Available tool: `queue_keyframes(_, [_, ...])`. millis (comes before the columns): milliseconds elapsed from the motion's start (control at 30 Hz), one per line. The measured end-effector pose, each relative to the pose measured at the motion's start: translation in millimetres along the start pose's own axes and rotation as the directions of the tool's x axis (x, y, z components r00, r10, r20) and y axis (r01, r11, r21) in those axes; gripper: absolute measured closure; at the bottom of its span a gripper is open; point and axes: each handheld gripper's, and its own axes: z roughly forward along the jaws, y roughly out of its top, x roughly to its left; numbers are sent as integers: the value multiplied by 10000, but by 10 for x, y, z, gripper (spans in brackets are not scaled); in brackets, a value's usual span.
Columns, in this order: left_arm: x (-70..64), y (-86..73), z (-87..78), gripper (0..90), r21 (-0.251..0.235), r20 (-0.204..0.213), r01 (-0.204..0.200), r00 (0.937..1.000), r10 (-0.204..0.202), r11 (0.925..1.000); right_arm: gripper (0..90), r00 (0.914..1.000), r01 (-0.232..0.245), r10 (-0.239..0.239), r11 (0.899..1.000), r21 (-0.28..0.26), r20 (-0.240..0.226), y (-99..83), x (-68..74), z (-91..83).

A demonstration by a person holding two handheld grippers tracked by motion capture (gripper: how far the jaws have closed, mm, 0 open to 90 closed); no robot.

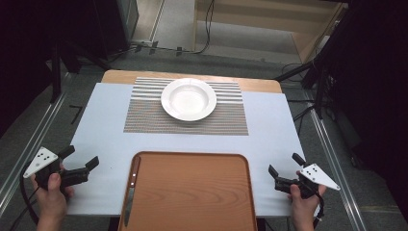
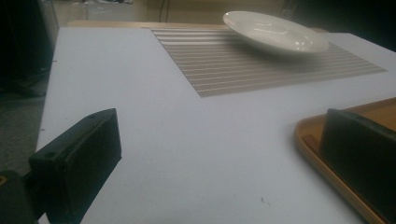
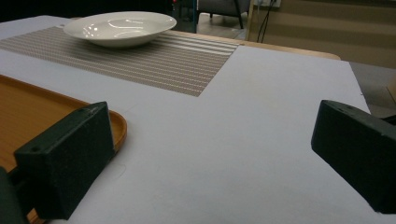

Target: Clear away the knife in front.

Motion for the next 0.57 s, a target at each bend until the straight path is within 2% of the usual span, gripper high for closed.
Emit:
queue_keyframes(200, [-2, -52, -2, 0, -319, 56, 212, 9998, -210, 9993, 0, 10000, -19, 19, 10000, -7, -12, 0, -1, -1])
queue_keyframes(567, [-25, -56, 36, 0, -146, -22, 92, 10000, -92, 9999, 0, 10000, 19, -19, 10000, 44, 14, 2, 3, -1])
